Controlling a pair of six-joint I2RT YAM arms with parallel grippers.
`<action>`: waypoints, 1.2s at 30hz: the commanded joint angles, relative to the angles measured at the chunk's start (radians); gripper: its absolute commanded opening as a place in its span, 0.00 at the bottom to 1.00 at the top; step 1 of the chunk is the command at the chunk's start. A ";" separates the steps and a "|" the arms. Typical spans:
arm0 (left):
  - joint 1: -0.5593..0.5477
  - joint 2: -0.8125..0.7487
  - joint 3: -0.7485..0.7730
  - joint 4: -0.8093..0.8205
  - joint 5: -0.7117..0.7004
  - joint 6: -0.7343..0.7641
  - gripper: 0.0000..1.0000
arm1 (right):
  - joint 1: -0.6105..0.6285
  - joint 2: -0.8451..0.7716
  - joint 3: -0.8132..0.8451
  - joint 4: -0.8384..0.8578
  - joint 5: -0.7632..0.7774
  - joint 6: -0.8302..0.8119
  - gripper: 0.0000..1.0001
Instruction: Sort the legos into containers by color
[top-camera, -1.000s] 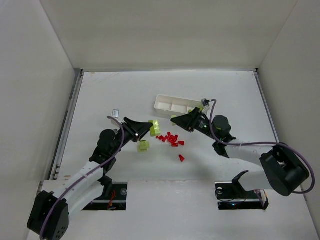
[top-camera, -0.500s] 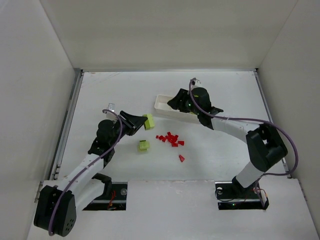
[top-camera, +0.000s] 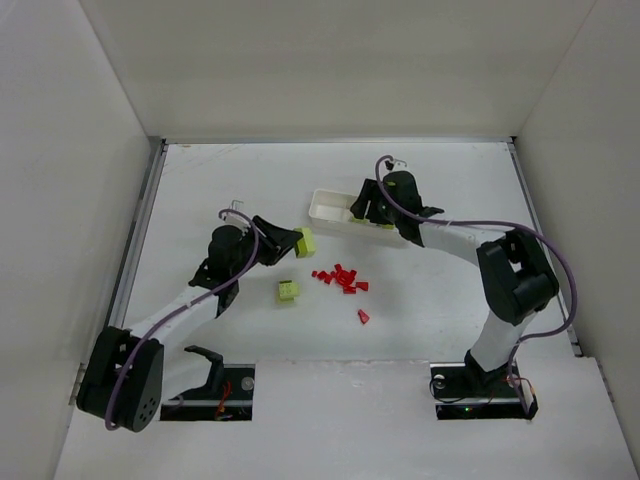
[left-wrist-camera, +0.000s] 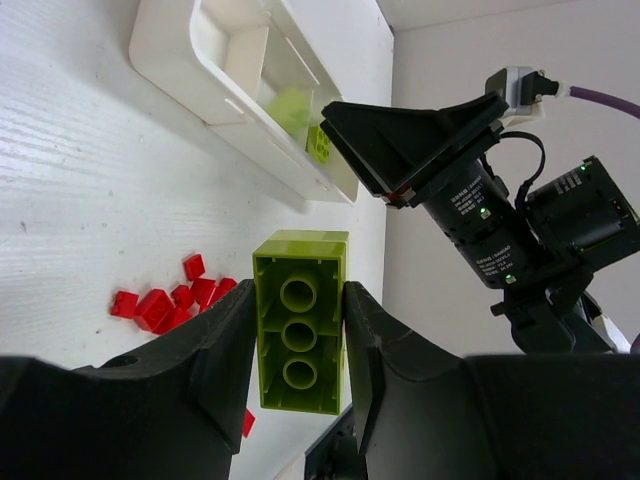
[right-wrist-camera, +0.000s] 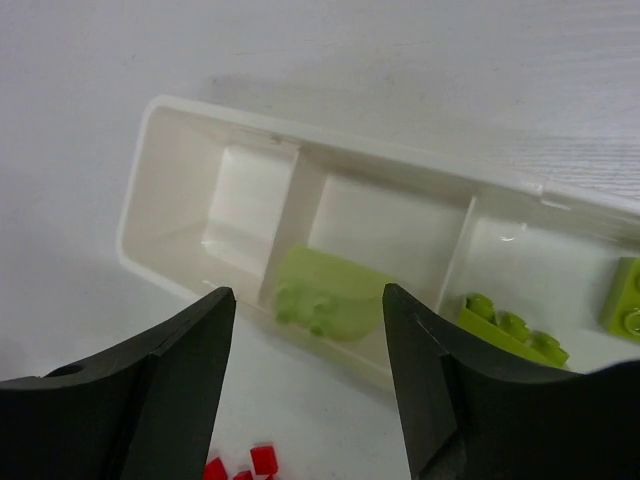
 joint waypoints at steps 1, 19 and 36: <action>-0.012 0.013 0.054 0.091 -0.004 0.015 0.19 | -0.011 0.001 0.055 0.017 0.005 -0.025 0.69; -0.027 0.062 0.032 0.411 0.022 -0.169 0.19 | 0.067 -0.480 -0.391 0.437 -0.277 0.362 0.79; -0.070 0.093 0.040 0.507 0.023 -0.220 0.21 | 0.163 -0.262 -0.438 0.927 -0.463 0.600 0.74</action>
